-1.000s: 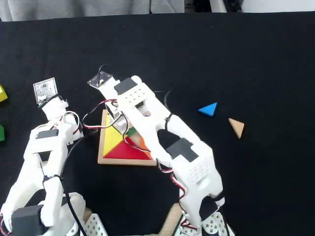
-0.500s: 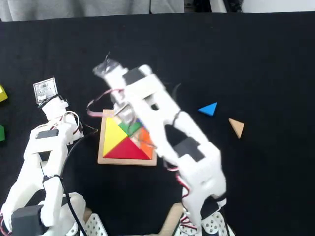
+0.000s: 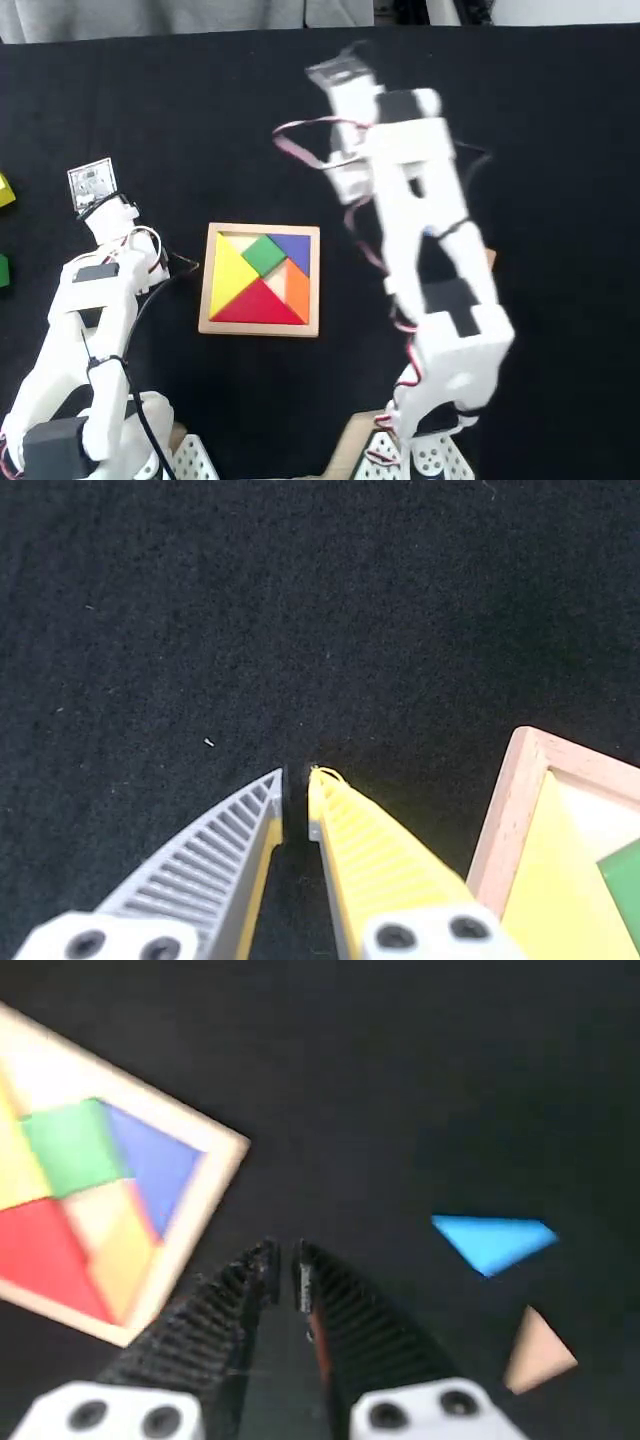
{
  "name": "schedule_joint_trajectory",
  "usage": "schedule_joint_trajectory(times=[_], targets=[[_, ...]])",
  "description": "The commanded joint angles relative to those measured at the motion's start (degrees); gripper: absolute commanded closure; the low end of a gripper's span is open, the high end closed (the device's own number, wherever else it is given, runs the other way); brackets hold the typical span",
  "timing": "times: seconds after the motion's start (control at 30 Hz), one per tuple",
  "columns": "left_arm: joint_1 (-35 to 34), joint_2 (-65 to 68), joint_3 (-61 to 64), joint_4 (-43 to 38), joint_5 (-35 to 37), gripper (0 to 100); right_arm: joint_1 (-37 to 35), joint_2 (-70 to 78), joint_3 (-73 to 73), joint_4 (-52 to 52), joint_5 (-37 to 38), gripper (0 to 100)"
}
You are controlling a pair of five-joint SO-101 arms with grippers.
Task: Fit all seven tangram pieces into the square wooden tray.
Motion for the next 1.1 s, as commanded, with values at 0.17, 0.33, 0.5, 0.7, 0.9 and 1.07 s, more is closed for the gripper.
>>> schedule_joint_trajectory(times=[0.17,0.33,0.5,0.7,0.9,1.07], targets=[[0.22,-1.49,-0.4,-1.05,-0.44,94,17.41,-8.4,0.84,0.88,9.14,98.7],[0.22,-1.49,-0.4,-1.05,-0.44,94,26.55,-8.66,1.36,0.79,13.98,98.7],[0.22,-1.49,-0.4,-1.05,-0.44,94,34.2,-8.4,1.36,0.79,18.9,98.7],[0.22,-1.49,-0.4,-0.97,-0.44,94,37.89,-8.4,1.36,0.79,20.22,98.7],[0.22,-1.49,-0.31,-0.79,-0.44,94,37.98,-8.4,1.45,0.88,19.87,98.7],[0.22,-1.49,-0.31,-0.88,-0.44,94,37.98,-8.57,2.51,1.14,20.04,98.8]])
